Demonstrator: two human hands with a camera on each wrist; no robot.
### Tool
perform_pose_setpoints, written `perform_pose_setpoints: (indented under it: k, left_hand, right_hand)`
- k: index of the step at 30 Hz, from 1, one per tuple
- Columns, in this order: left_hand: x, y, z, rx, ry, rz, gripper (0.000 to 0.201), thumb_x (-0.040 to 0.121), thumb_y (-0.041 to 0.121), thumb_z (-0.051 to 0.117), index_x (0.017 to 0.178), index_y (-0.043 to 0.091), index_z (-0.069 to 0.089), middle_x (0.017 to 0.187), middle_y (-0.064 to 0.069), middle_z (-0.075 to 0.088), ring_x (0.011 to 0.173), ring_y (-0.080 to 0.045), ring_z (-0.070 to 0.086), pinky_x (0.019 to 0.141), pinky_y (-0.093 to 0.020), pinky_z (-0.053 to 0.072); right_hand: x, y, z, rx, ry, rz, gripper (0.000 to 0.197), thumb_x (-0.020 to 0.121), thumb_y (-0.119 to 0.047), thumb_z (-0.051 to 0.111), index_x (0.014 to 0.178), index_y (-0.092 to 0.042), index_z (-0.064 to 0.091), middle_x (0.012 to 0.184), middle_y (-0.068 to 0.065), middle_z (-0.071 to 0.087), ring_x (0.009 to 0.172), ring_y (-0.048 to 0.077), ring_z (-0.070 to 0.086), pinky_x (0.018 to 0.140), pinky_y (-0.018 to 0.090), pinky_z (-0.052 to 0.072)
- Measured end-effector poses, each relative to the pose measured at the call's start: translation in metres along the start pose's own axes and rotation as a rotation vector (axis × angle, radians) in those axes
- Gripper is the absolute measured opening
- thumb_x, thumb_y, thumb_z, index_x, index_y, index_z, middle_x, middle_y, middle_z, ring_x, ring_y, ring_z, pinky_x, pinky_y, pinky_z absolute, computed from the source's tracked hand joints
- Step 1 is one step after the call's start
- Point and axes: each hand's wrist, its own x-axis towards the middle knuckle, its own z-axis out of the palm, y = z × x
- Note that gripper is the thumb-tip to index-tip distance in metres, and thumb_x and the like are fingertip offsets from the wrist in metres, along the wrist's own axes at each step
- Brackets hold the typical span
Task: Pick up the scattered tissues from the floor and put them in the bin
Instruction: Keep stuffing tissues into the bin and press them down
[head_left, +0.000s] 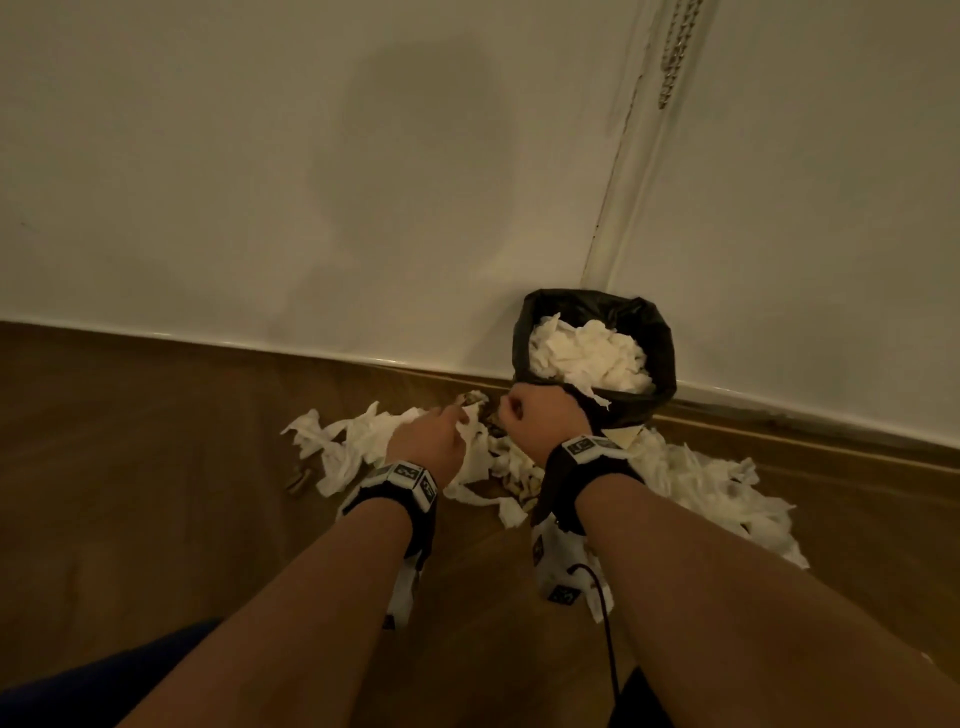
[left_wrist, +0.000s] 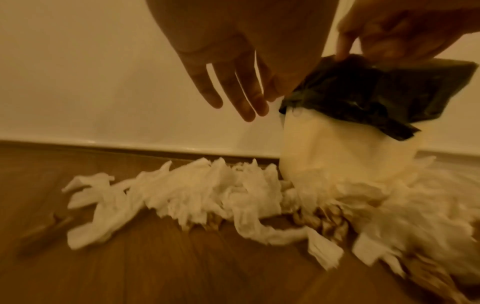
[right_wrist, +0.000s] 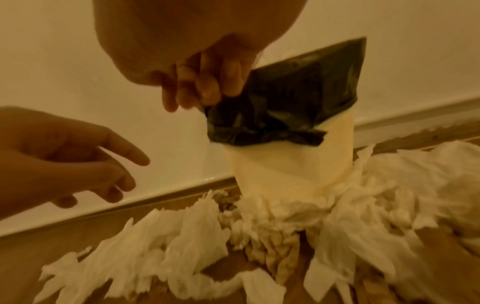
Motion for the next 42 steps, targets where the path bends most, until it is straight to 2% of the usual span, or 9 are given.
perform_pose_setpoints:
  k: [8, 12, 17, 24, 27, 30, 34, 39, 42]
  left_hand:
    - [-0.014, 0.011, 0.081, -0.022, -0.369, -0.015, 0.041, 0.095, 0.026, 0.046, 0.134, 0.020, 0.041, 0.130, -0.009, 0.046, 0.114, -0.029, 0.050, 0.093, -0.038, 0.044]
    - [-0.020, 0.003, 0.115, 0.096, -0.275, 0.000, 0.044, 0.092, 0.034, 0.050, 0.135, 0.035, 0.038, 0.137, -0.003, 0.032, 0.124, -0.030, 0.036, 0.093, -0.041, 0.044]
    - [-0.020, 0.000, 0.134, 0.132, -0.211, -0.098, 0.043, 0.085, 0.054, 0.049, 0.125, 0.055, 0.032, 0.134, -0.003, 0.023, 0.117, -0.033, 0.033, 0.092, -0.045, 0.038]
    - [-0.021, -0.005, 0.145, 0.177, -0.338, -0.053, 0.043, 0.085, 0.052, 0.048, 0.126, 0.043, 0.044, 0.142, -0.005, 0.017, 0.128, -0.028, 0.031, 0.101, -0.046, 0.033]
    - [-0.023, -0.006, 0.144, 0.137, -0.345, -0.048, 0.033, 0.089, 0.041, 0.052, 0.117, 0.026, 0.057, 0.132, -0.004, 0.035, 0.113, -0.025, 0.047, 0.098, -0.037, 0.039]
    - [-0.021, -0.010, 0.141, 0.079, -0.384, -0.105, 0.028, 0.093, 0.028, 0.053, 0.114, 0.012, 0.063, 0.133, -0.006, 0.035, 0.105, -0.026, 0.055, 0.094, -0.034, 0.047]
    - [-0.025, -0.013, 0.130, -0.031, -0.351, -0.175, 0.027, 0.093, 0.022, 0.054, 0.115, 0.009, 0.061, 0.128, -0.006, 0.049, 0.106, -0.025, 0.057, 0.090, -0.032, 0.048]
    - [-0.045, -0.007, 0.111, -0.140, -0.249, -0.249, 0.022, 0.091, 0.019, 0.051, 0.112, 0.016, 0.058, 0.112, -0.009, 0.063, 0.103, -0.027, 0.060, 0.083, -0.035, 0.050]
    - [-0.050, -0.005, 0.099, -0.269, -0.193, -0.309, 0.026, 0.093, 0.014, 0.045, 0.117, 0.012, 0.052, 0.112, -0.011, 0.063, 0.101, -0.027, 0.060, 0.074, -0.028, 0.048]
  right_hand:
    - [0.008, 0.035, 0.089, -0.103, -0.515, 0.176, 0.026, 0.094, -0.023, 0.046, 0.104, -0.011, 0.066, 0.110, 0.012, 0.064, 0.097, 0.031, 0.060, 0.081, 0.031, 0.048]
    - [0.016, 0.049, 0.104, -0.183, -0.514, 0.179, 0.033, 0.090, -0.027, 0.050, 0.120, -0.019, 0.060, 0.125, 0.012, 0.057, 0.109, 0.033, 0.056, 0.094, 0.044, 0.049]
    - [0.016, 0.069, 0.123, -0.204, -0.557, 0.221, 0.057, 0.093, -0.039, 0.044, 0.147, -0.027, 0.029, 0.154, 0.008, 0.022, 0.139, 0.032, 0.028, 0.112, 0.046, 0.031]
    - [0.016, 0.073, 0.130, -0.158, -0.574, 0.222, 0.096, 0.078, -0.048, 0.066, 0.151, -0.021, 0.010, 0.157, 0.009, 0.011, 0.143, 0.034, 0.019, 0.114, 0.048, 0.026]
    - [0.023, 0.068, 0.130, -0.159, -0.583, 0.314, 0.068, 0.091, -0.036, 0.055, 0.147, -0.012, 0.025, 0.152, 0.016, 0.026, 0.138, 0.034, 0.030, 0.112, 0.045, 0.029]
    - [0.029, 0.060, 0.123, -0.071, -0.568, 0.332, 0.042, 0.099, -0.026, 0.042, 0.137, -0.009, 0.040, 0.142, 0.016, 0.042, 0.127, 0.032, 0.044, 0.105, 0.039, 0.036]
    - [0.029, 0.056, 0.107, -0.115, -0.661, 0.275, 0.044, 0.091, -0.030, 0.058, 0.128, -0.009, 0.052, 0.128, 0.015, 0.055, 0.114, 0.032, 0.055, 0.088, 0.034, 0.043]
    - [0.021, 0.046, 0.091, 0.040, -0.720, 0.308, 0.043, 0.087, -0.019, 0.063, 0.127, -0.006, 0.056, 0.129, 0.014, 0.057, 0.116, 0.032, 0.055, 0.090, 0.032, 0.047]
    - [0.013, 0.036, 0.067, -0.072, -0.803, 0.225, 0.054, 0.084, -0.042, 0.062, 0.131, -0.017, 0.054, 0.131, 0.008, 0.054, 0.115, 0.030, 0.054, 0.098, 0.040, 0.046]
